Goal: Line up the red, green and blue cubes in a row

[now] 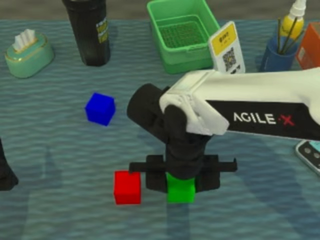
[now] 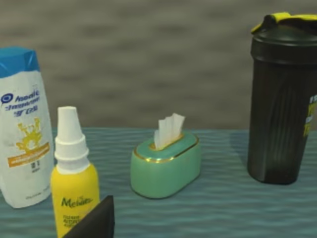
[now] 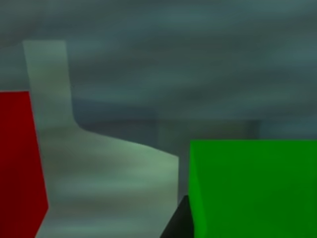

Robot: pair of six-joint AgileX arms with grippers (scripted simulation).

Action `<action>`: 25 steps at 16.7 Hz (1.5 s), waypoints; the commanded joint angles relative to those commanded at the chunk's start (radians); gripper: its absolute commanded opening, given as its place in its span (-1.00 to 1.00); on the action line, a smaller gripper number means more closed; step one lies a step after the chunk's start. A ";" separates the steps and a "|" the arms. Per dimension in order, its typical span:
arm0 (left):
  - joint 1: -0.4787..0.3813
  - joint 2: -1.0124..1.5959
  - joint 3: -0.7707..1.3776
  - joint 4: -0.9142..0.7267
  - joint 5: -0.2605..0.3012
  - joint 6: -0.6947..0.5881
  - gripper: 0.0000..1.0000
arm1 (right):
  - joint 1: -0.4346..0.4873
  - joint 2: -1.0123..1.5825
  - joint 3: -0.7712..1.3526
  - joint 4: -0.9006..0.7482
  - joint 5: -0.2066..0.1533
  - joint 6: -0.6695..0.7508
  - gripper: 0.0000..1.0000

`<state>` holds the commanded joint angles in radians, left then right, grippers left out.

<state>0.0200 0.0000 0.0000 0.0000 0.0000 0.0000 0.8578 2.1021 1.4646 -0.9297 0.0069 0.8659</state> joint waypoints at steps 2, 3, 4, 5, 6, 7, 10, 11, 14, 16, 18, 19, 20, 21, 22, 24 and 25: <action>0.000 0.000 0.000 0.000 0.000 0.000 1.00 | 0.000 0.000 0.000 0.000 0.000 0.000 -0.10; 0.000 0.000 0.000 0.000 0.000 0.000 1.00 | 0.000 0.000 0.000 0.000 0.000 0.000 0.06; 0.000 0.000 0.000 0.000 0.000 0.000 1.00 | 0.000 0.000 0.000 0.000 0.000 0.000 0.21; 0.000 0.000 0.000 0.000 0.000 0.000 1.00 | 0.000 0.000 0.000 0.000 0.000 0.000 0.36; 0.000 0.000 0.000 0.000 0.000 0.000 1.00 | 0.000 0.000 0.000 0.000 0.000 0.000 0.51; 0.000 0.000 0.000 0.000 0.000 0.000 1.00 | 0.000 0.000 0.000 0.000 0.000 0.000 0.66; 0.000 0.000 0.000 0.000 0.000 0.000 1.00 | 0.000 0.000 0.000 0.000 0.000 0.000 1.00; 0.000 0.000 0.000 0.000 0.000 0.000 1.00 | 0.000 0.000 0.000 0.000 0.000 0.000 1.00; 0.000 0.000 0.000 0.000 0.000 0.000 1.00 | 0.000 0.000 0.000 0.000 0.000 0.000 1.00; 0.000 0.000 0.000 0.000 0.000 0.000 1.00 | 0.000 0.000 0.000 0.000 0.000 0.000 1.00; 0.000 0.000 0.000 0.000 0.000 0.000 1.00 | -0.002 -0.001 0.000 0.000 0.000 0.000 1.00; 0.000 0.000 0.000 0.000 0.000 0.000 1.00 | -0.001 -0.001 0.003 -0.004 0.000 0.000 1.00; 0.000 0.000 0.000 0.000 0.000 0.000 1.00 | 0.001 -0.005 0.015 -0.018 0.000 0.000 1.00; 0.000 0.000 0.000 0.000 0.000 0.000 1.00 | 0.002 -0.011 0.034 -0.042 0.000 0.001 1.00; 0.000 0.000 0.000 0.000 0.000 0.000 1.00 | 0.003 -0.020 0.056 -0.073 0.000 0.001 1.00; 0.000 0.000 0.000 0.000 0.000 0.000 1.00 | 0.005 -0.040 0.106 -0.152 0.000 0.001 1.00; 0.000 0.000 0.000 0.000 0.000 0.000 1.00 | 0.006 -0.051 0.130 -0.190 -0.001 0.001 1.00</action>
<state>0.0200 0.0000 0.0000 0.0000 0.0000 0.0000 0.8639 2.0516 1.5946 -1.1194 0.0063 0.8667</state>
